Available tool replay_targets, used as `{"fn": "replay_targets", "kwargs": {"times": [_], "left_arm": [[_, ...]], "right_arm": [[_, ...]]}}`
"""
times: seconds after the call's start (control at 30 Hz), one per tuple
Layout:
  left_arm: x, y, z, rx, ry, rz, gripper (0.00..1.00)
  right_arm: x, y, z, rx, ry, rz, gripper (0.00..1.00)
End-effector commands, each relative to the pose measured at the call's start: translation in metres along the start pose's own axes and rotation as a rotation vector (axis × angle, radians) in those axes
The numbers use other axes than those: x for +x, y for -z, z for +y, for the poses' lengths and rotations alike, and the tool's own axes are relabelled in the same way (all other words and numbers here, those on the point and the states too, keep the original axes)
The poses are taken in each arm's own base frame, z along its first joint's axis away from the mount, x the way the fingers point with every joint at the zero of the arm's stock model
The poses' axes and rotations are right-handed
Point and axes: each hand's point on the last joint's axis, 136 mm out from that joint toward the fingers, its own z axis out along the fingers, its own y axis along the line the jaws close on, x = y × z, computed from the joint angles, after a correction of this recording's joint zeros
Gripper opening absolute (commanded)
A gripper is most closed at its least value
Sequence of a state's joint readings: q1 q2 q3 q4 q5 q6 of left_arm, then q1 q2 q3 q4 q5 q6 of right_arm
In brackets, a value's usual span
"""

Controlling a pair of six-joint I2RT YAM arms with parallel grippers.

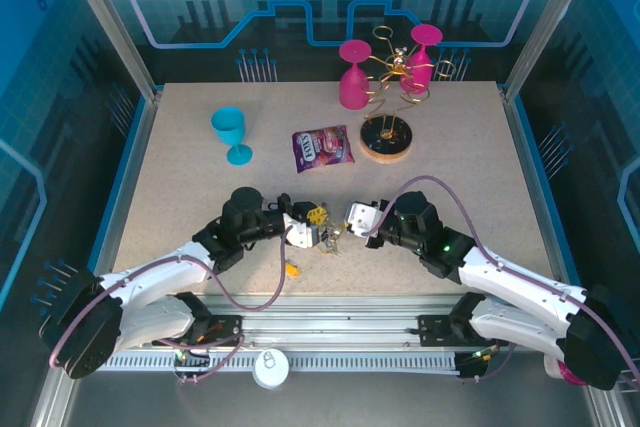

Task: Put the keys on the keyring

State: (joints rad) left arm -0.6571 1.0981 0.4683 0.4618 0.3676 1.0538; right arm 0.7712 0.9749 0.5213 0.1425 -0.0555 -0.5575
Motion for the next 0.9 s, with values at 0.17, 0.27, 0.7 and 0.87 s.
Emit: {"fn": "replay_targets", "kwargs": {"times": [0.17, 0.27, 0.7, 0.87], "left_arm": [[-0.015, 0.002, 0.010, 0.021, 0.055, -0.020, 0.00], [-0.019, 0.004, 0.006, 0.115, 0.155, 0.017, 0.00], [-0.043, 0.015, 0.004, 0.370, 0.417, 0.121, 0.00], [-0.044, 0.014, 0.004, 0.371, 0.406, 0.110, 0.00]], "right_arm": [[-0.027, 0.005, -0.008, -0.018, 0.041, -0.060, 0.18], [-0.034, 0.004, -0.007, -0.057, 0.073, -0.057, 0.17], [-0.047, 0.002, 0.000, -0.157, 0.059, -0.051, 0.21], [-0.049, 0.004, 0.000, -0.160, 0.053, -0.058, 0.21]]}}
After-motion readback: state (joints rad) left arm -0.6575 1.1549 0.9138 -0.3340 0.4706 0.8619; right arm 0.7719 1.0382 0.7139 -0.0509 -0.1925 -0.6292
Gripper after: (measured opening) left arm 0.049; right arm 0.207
